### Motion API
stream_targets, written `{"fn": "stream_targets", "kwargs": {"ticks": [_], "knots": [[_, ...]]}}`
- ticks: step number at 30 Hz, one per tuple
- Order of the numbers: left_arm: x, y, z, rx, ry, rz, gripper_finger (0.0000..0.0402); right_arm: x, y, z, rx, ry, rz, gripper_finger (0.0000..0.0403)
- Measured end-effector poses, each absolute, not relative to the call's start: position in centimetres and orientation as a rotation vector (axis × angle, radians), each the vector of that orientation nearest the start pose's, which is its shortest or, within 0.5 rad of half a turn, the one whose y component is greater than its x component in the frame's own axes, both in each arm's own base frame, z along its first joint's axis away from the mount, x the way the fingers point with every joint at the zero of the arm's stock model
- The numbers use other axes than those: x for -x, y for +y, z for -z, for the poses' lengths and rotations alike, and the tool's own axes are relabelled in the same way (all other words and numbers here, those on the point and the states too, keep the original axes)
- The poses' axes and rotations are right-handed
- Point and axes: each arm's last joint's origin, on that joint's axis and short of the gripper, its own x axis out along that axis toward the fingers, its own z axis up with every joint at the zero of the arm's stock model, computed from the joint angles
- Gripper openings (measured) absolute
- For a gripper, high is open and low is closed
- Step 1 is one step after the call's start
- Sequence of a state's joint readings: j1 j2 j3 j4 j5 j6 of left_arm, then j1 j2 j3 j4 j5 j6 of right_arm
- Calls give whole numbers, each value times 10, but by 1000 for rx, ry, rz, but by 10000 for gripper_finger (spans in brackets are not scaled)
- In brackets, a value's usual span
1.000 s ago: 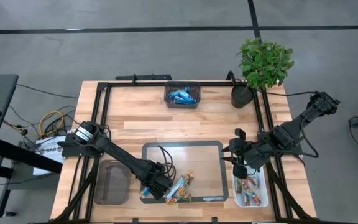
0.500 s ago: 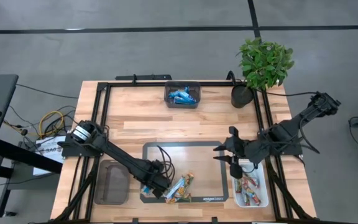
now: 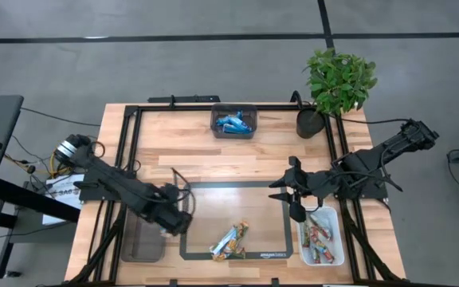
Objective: Pick and place Granola Bars by type
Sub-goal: Put the orange granola bar into the bottom black bin
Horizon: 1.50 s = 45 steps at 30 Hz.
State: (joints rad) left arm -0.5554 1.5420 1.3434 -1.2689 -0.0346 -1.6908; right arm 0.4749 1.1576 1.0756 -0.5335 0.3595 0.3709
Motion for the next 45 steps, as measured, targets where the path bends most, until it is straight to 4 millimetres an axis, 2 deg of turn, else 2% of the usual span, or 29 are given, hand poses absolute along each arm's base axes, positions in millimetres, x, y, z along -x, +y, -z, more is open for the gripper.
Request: {"fn": "stream_targets", "kwargs": {"ticks": [6, 9, 15, 24, 27, 30, 37, 41, 45], "knots": [[-200, -155, -293, 961, 1473, -857, 26, -219, 101, -330, -81, 573, -17, 132], [-194, -162, -293, 959, 1533, -834, 26, -219, 101, -330, -81, 573, -17, 132], [-190, -166, -293, 962, 1516, -873, 34, -219, 101, -330, -78, 573, -18, 132], [-187, -165, -293, 954, 1543, -897, 123, -219, 101, -330, -73, 573, -18, 132], [-188, -164, -293, 943, 1496, -901, 147, -219, 101, -330, -73, 573, -17, 132], [-198, -164, -293, 955, 1354, -856, 158, -218, 101, -330, -69, 580, -16, 132], [-246, -160, -303, 947, 953, -520, 159, -215, 102, -326, -103, 642, -65, 132], [-271, -154, -307, 912, 865, -368, 160, -214, 102, -325, -122, 656, -58, 132], [-294, -154, -293, 888, 920, -276, 160, -214, 102, -325, -124, 655, -58, 132]]}}
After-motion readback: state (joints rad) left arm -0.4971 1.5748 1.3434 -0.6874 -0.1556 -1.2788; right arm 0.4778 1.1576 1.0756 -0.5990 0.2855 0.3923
